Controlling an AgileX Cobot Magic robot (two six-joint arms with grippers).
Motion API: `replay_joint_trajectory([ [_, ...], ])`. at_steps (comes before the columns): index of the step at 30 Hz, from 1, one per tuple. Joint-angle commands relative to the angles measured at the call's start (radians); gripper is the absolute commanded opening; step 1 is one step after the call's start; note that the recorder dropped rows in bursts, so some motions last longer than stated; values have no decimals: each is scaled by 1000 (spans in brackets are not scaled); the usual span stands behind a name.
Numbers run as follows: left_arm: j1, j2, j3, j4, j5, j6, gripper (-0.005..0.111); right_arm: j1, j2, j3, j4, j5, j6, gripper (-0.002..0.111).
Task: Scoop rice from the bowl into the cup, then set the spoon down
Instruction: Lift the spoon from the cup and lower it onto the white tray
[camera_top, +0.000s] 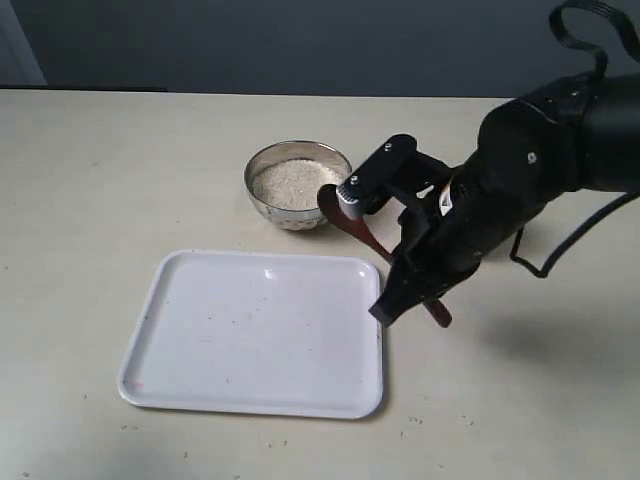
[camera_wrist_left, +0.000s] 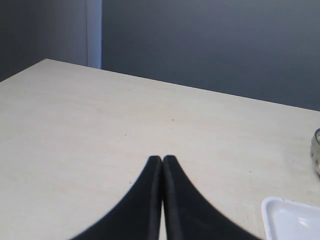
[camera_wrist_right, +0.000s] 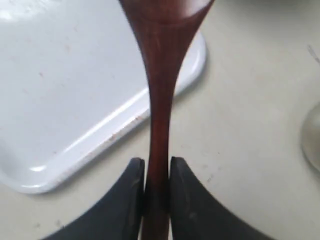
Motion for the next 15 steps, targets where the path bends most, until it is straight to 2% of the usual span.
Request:
replay_joint_trajectory([
  [1,-7,-5,-2,6,-11,-3,1,12,53,-65,76,13,-100,-1],
  [6,-7,-5,-2,6,-11,-3,1,100,167,-192,60,40,-108,-1],
  [9,-7,-5,-2,6,-11,-3,1,181,274,-294,51,124,-108,-1],
  [15,-7,-5,-2,6,-11,-3,1,246,364,-314,12,129,-108,-1],
])
